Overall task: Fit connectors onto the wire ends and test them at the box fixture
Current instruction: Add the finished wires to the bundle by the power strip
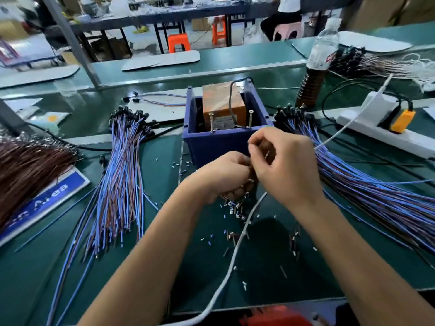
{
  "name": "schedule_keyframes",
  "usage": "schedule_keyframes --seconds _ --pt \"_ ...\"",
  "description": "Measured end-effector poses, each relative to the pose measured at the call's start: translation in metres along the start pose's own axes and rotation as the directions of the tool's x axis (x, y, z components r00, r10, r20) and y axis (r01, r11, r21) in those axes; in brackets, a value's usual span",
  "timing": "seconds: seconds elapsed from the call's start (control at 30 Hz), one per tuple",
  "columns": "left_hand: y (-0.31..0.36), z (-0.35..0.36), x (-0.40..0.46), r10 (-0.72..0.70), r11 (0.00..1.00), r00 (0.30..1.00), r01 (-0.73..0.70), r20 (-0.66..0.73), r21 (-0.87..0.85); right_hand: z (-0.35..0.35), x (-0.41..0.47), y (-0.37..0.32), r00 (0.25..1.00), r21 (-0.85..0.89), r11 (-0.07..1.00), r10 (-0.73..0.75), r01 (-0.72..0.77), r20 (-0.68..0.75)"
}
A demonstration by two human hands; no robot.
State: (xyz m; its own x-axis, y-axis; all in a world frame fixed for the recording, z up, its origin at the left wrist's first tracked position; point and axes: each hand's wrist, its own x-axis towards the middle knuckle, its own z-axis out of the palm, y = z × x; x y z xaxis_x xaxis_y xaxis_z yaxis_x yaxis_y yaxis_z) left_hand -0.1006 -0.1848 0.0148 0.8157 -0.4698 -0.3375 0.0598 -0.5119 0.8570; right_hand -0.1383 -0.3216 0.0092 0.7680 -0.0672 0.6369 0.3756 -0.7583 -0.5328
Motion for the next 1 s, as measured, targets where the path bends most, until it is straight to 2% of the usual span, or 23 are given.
schedule_keyframes --seconds 0.1,0.2,0.23,0.27,0.33,0.37,0.43,0.5,0.57,0.7,0.77,0.87,1.0 --pt "-0.030 -0.041 -0.023 -0.072 0.995 0.990 0.079 -0.121 0.054 0.032 -0.002 -0.032 0.991 0.159 0.987 -0.012 -0.009 0.134" --pt "-0.060 -0.088 -0.033 -0.127 0.966 0.912 0.202 -0.389 0.159 0.069 -0.001 -0.060 0.916 0.215 0.974 -0.025 -0.068 0.399" --pt "-0.070 -0.101 -0.031 -0.106 0.937 0.857 0.256 -0.504 0.237 0.081 0.002 -0.067 0.860 0.202 0.974 -0.015 -0.103 0.510" --pt "-0.079 -0.113 -0.030 -0.069 0.888 0.774 0.336 -0.630 0.315 0.094 0.005 -0.076 0.789 0.176 0.974 0.002 -0.139 0.614" --pt "-0.092 -0.129 -0.026 0.051 0.783 0.555 0.493 -0.830 0.378 0.120 0.013 -0.093 0.660 0.114 0.974 0.045 -0.197 0.750" --pt "-0.095 -0.135 -0.021 0.116 0.761 0.471 0.524 -0.875 0.383 0.133 0.017 -0.101 0.626 0.086 0.972 0.072 -0.218 0.776" --pt "-0.098 -0.147 -0.010 0.225 0.734 0.389 0.535 -0.893 0.418 0.157 0.027 -0.114 0.615 0.006 0.978 0.127 -0.209 0.778" --pt "-0.100 -0.163 0.002 0.252 0.682 0.391 0.578 -0.885 0.449 0.175 0.038 -0.121 0.614 -0.107 0.982 0.179 -0.153 0.769" --pt "-0.102 -0.179 0.010 0.217 0.634 0.406 0.633 -0.888 0.444 0.184 0.046 -0.121 0.603 -0.166 0.972 0.232 -0.164 0.764" --pt "-0.107 -0.201 0.019 0.082 0.615 0.474 0.668 -0.877 0.419 0.192 0.051 -0.114 0.585 -0.145 0.947 0.294 -0.288 0.756" --pt "-0.109 -0.202 0.020 0.087 0.621 0.478 0.660 -0.874 0.423 0.194 0.049 -0.112 0.594 -0.119 0.939 0.297 -0.321 0.748" --pt "-0.111 -0.201 0.020 0.131 0.665 0.415 0.637 -0.900 0.391 0.196 0.047 -0.108 0.612 -0.086 0.921 0.320 -0.380 0.723" --pt "-0.103 -0.199 0.016 0.090 0.849 0.306 0.474 -0.948 0.234 0.194 0.039 -0.103 0.626 -0.032 0.911 0.307 -0.410 0.717"
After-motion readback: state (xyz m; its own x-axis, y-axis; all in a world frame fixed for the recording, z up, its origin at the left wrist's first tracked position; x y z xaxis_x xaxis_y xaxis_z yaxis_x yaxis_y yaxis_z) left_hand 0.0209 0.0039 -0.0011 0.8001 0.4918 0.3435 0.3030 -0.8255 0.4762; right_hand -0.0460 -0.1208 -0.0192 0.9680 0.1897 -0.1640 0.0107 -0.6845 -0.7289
